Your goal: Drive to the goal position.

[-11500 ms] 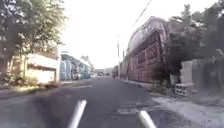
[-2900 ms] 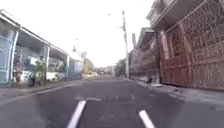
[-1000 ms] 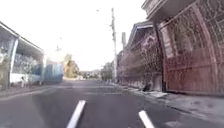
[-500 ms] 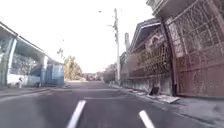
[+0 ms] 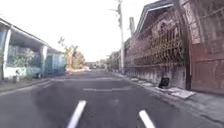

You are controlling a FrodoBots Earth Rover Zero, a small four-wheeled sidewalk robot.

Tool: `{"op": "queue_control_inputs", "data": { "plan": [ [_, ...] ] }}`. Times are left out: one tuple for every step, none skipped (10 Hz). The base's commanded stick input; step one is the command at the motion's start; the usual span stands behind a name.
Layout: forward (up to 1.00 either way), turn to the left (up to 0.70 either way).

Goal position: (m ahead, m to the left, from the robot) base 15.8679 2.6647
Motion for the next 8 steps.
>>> {"op": "queue_control_inputs", "data": {
  "plan": [
    [0.85,0.00],
    [0.85,0.00],
    [0.85,0.00],
    [0.85,0.00],
    [0.85,0.00],
    [0.85,0.00],
    [0.85,0.00],
    [0.85,0.00]
  ]
}}
